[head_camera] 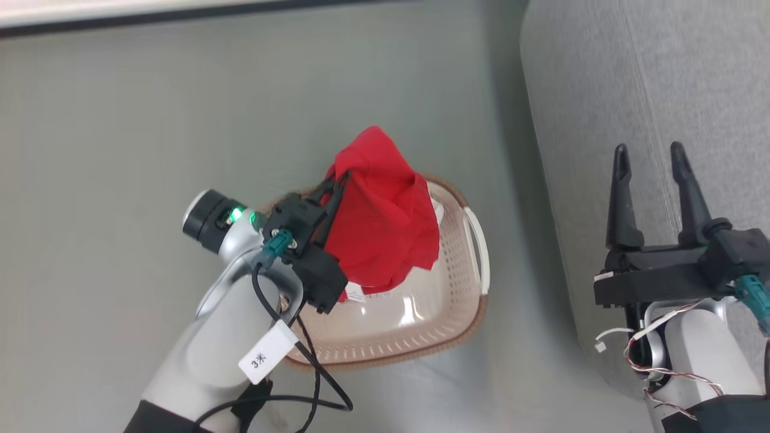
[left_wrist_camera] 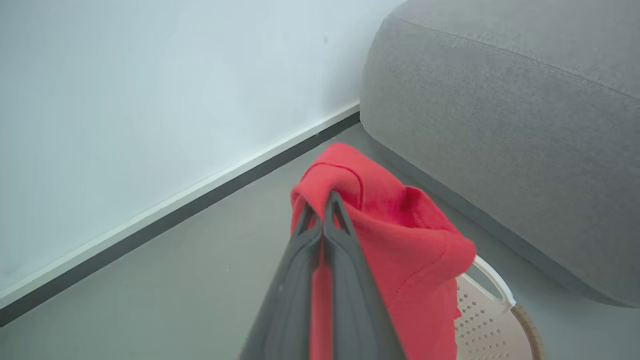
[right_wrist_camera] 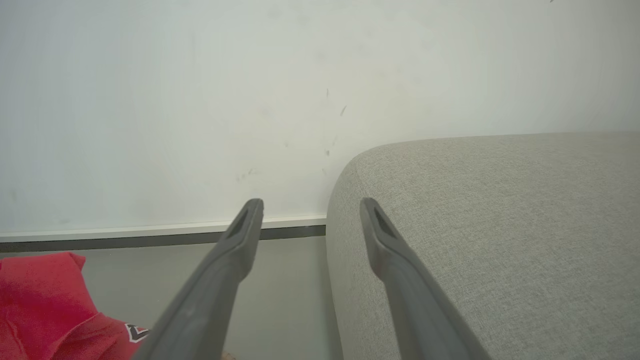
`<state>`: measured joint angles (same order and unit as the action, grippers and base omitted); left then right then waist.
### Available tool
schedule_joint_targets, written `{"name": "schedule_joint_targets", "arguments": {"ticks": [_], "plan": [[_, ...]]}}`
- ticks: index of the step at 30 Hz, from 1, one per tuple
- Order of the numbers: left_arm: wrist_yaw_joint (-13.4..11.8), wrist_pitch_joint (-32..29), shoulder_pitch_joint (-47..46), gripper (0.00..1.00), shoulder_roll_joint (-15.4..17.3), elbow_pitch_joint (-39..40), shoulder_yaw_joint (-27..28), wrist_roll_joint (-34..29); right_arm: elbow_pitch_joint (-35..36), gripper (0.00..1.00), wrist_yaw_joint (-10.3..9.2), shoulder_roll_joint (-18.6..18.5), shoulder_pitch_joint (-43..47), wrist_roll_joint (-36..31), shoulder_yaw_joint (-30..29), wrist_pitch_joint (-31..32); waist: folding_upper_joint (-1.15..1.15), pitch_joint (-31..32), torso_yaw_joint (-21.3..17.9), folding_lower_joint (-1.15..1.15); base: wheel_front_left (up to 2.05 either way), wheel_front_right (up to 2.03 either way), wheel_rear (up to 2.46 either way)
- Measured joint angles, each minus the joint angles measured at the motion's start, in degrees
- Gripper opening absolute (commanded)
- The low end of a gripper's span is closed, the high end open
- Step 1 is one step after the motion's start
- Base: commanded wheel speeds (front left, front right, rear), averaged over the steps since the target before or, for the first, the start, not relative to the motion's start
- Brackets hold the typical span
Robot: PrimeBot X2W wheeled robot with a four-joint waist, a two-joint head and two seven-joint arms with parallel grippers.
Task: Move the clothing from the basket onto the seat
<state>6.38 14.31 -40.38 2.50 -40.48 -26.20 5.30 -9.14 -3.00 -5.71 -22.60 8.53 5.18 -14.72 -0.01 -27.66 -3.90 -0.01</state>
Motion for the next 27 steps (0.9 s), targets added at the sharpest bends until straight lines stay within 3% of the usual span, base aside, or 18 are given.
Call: {"name": "schedule_joint_targets", "arguments": {"ticks": [14, 27], "plan": [[0.7, 0.0, -2.6, 0.0, -0.1, 2.7, 0.1, 2.3, -6.8, 1.0, 2.74, 0.0, 1.5, -0.6, 2.3, 0.0, 0.0, 10.8, 3.7, 0.0, 0.0, 0.0, 0.0], [0.8, 0.0, -2.5, 0.0, 0.5, 1.7, -0.4, 5.8, -14.2, 1.0, 6.12, 0.1, 3.7, -1.5, 6.3, 0.0, 0.0, 20.9, 4.5, 0.0, 0.0, 0.0, 0.0]]}}
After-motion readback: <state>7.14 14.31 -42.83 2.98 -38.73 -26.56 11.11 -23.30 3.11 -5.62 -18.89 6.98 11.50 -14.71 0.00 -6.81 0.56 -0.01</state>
